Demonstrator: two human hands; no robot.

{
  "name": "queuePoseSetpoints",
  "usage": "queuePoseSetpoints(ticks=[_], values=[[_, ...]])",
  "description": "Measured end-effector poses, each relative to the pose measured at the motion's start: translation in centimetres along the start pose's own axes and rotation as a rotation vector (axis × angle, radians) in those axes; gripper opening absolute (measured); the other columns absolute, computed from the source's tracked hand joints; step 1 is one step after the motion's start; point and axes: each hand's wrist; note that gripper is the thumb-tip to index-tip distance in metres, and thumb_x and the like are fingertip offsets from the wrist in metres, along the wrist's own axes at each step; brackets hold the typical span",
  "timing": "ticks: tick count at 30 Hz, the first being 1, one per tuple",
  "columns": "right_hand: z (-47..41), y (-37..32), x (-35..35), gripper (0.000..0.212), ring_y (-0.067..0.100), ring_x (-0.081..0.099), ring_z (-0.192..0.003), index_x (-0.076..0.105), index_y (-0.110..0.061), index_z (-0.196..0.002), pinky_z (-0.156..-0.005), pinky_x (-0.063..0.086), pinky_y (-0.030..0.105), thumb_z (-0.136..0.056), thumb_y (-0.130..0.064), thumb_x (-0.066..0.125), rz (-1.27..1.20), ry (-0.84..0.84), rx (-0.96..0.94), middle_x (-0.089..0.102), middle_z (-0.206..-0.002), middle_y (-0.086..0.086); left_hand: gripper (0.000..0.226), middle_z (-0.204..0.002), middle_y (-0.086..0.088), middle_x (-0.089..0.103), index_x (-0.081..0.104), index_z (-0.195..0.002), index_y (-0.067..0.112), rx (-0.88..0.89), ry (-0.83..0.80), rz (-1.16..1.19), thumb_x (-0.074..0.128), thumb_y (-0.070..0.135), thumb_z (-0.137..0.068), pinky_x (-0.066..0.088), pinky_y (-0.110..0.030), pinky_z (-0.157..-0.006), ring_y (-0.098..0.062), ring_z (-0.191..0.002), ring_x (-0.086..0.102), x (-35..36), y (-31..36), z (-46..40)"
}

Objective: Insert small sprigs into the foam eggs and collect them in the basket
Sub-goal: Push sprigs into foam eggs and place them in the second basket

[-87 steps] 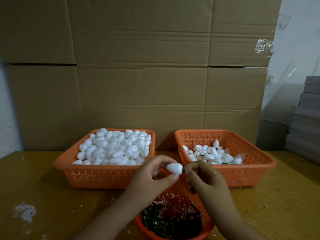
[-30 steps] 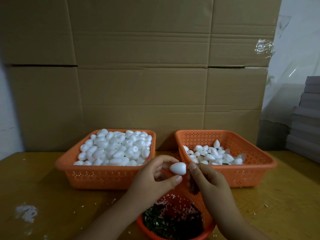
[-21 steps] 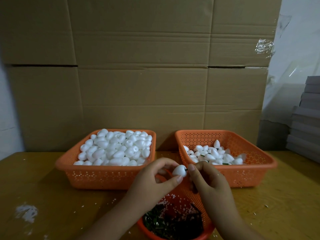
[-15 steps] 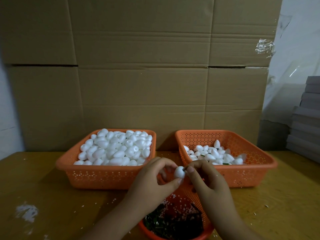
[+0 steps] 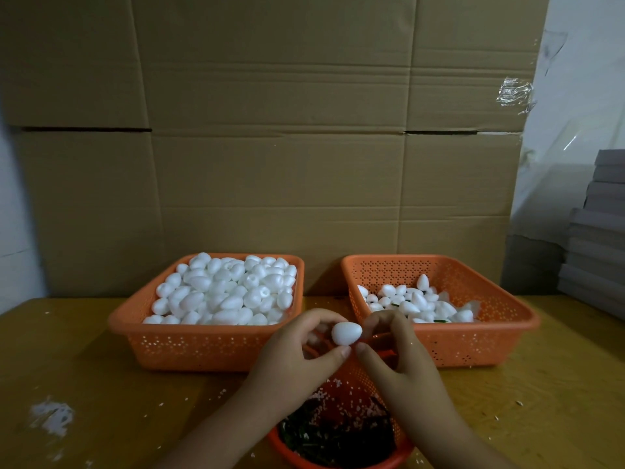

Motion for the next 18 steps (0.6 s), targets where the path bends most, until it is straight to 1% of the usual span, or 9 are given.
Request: queuePoseSetpoints(ticks=[2, 4, 8, 9, 11, 13, 15, 18], values=[[0.05, 0.02, 0.07, 0.022, 0.007, 0.064, -0.085, 0.057, -0.037, -0.084, -0.079, 0.053, 0.041, -0.086, -0.017, 0.066, 0.031, 0.014, -0.006, 0.066, -0.091, -0.011, 0.034, -0.103, 0.024, 0.068, 0.064, -0.101, 0.049, 0.001, 0.003, 0.015, 0.074, 0.022, -0.084, 0.048, -0.011, -0.077, 0.003, -0.098, 0.064, -0.01, 0.01, -0.02], [0.13, 0.07, 0.11, 0.022, 0.008, 0.063, -0.083, 0.061, -0.035, -0.083, -0.078, 0.052, 0.038, -0.087, -0.014, 0.065, 0.034, 0.021, -0.032, 0.066, -0.088, -0.010, 0.036, -0.104, 0.025, 0.068, 0.063, -0.102, 0.050, 0.004, 0.001, 0.012, 0.074, 0.022, -0.084, 0.049, -0.014, -0.079, 0.004, -0.101, 0.063, 0.00, -0.03, -0.01], [0.24, 0.04, 0.01, 0.031, 0.008, 0.062, -0.086, 0.066, -0.038, -0.089, -0.073, 0.049, 0.022, -0.086, -0.007, 0.064, 0.020, 0.012, -0.099, 0.064, -0.089, -0.010, 0.029, -0.105, 0.024, 0.067, 0.065, -0.102, 0.047, 0.016, 0.034, -0.026, 0.075, 0.026, -0.083, 0.050, -0.022, -0.084, 0.004, -0.103, 0.062, 0.04, -0.24, -0.07], [0.25, 0.00, -0.02, 0.035, 0.008, 0.062, -0.088, 0.068, -0.039, -0.090, -0.072, 0.048, 0.018, -0.086, -0.005, 0.064, 0.029, 0.006, -0.119, 0.063, -0.091, -0.011, 0.026, -0.105, 0.023, 0.066, 0.067, -0.100, 0.045, 0.028, 0.051, -0.046, 0.076, 0.028, -0.083, 0.051, -0.023, -0.085, 0.003, -0.104, 0.061, 0.05, -0.32, -0.11], [0.22, -0.10, -0.02, 0.037, 0.008, 0.061, -0.092, 0.071, -0.038, -0.096, -0.073, 0.046, 0.013, -0.087, -0.003, 0.063, 0.052, -0.010, -0.155, 0.061, -0.095, -0.013, 0.022, -0.104, 0.021, 0.062, 0.069, -0.099, 0.042, 0.049, 0.072, -0.080, 0.076, 0.029, -0.082, 0.050, -0.020, -0.084, 0.000, -0.103, 0.059, 0.07, -0.42, -0.19], [0.17, -0.10, -0.04, 0.037, 0.007, 0.061, -0.095, 0.071, -0.036, -0.103, -0.075, 0.046, 0.013, -0.087, -0.004, 0.063, 0.064, -0.028, -0.167, 0.060, -0.099, -0.015, 0.023, -0.103, 0.021, 0.060, 0.069, -0.101, 0.042, 0.042, 0.073, -0.093, 0.076, 0.030, -0.082, 0.048, -0.016, -0.081, 0.000, -0.101, 0.059, 0.09, -0.41, -0.18], [0.12, 0.10, -0.05, 0.039, 0.006, 0.061, -0.097, 0.067, -0.039, -0.109, -0.077, 0.049, 0.018, -0.087, -0.007, 0.064, 0.061, -0.027, -0.143, 0.060, -0.101, -0.017, 0.027, -0.103, 0.023, 0.061, 0.067, -0.101, 0.046, 0.025, 0.074, -0.093, 0.076, 0.031, -0.081, 0.047, -0.014, -0.079, 0.001, -0.099, 0.058, 0.09, -0.34, -0.11], [0.06, 0.40, 0.02, 0.034, 0.004, 0.062, -0.095, 0.057, -0.040, -0.107, -0.079, 0.053, 0.028, -0.086, -0.015, 0.065, 0.052, 0.002, -0.065, 0.060, -0.101, -0.019, 0.033, -0.105, 0.024, 0.064, 0.063, -0.101, 0.049, 0.000, 0.060, -0.032, 0.077, 0.026, -0.081, 0.050, -0.020, -0.080, 0.000, -0.099, 0.061, 0.08, -0.16, -0.06]])
Point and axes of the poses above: each hand's wrist, its own z-axis away from the middle knuckle, its own x-axis out of the palm, y = z × x
